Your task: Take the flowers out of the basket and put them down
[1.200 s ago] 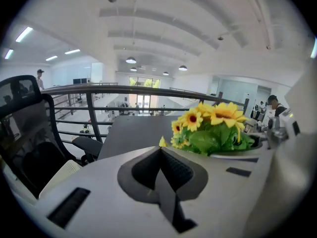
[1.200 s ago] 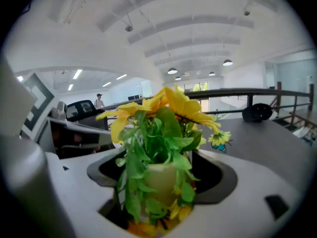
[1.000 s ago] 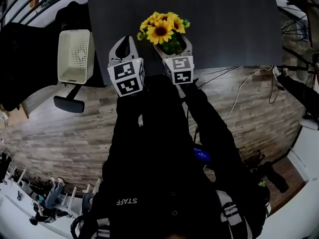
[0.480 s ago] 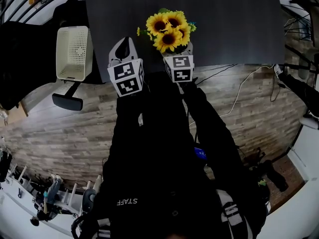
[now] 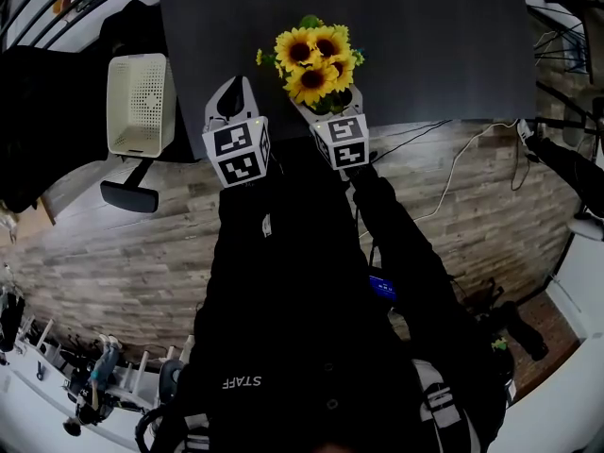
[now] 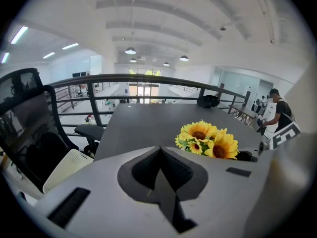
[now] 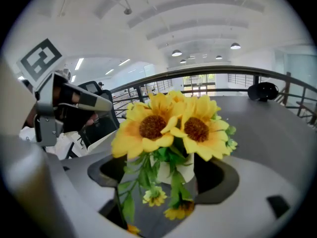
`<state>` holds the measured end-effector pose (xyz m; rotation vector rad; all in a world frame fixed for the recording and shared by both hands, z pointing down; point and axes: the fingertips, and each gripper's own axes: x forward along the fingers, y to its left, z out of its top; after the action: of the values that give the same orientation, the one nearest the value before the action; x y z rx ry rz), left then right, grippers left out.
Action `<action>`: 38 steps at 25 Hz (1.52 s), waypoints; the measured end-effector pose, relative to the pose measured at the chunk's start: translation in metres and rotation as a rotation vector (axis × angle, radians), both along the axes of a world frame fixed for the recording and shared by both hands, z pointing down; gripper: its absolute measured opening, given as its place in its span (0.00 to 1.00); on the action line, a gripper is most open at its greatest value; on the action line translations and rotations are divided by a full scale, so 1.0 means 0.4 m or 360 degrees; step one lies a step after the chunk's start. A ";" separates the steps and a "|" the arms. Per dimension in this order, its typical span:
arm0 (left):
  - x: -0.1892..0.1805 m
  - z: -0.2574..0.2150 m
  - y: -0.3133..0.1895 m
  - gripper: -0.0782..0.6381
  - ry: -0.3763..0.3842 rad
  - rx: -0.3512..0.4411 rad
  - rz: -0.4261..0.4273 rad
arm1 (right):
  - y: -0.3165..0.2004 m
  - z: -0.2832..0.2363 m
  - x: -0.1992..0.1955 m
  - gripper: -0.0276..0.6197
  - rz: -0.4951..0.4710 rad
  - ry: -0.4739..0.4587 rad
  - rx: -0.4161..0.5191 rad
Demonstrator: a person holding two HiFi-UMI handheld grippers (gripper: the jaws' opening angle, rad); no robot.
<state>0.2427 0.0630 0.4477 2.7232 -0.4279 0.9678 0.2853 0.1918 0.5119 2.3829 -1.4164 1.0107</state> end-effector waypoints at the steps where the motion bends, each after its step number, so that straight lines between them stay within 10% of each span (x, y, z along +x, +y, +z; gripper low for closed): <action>1: 0.001 -0.010 0.002 0.11 0.0008 0.0003 0.0011 | 0.009 -0.013 -0.009 0.68 -0.0009 -0.0007 0.0006; 18: 0.093 -0.334 0.044 0.11 0.0312 0.0086 0.0222 | 0.058 -0.458 0.073 0.65 0.0072 0.0225 0.0295; 31: 0.187 -0.647 0.076 0.11 0.0700 0.0261 0.0346 | -0.052 -0.793 0.155 0.11 0.0110 0.0610 0.0527; 38: 0.162 -0.739 0.068 0.11 0.0828 0.0309 0.0341 | -0.084 -0.914 0.141 0.06 0.0139 0.0716 0.0621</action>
<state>0.3075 0.0903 0.1522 3.0920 -0.1393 0.2327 0.3417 0.1582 0.1463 2.7232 -1.4396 0.1849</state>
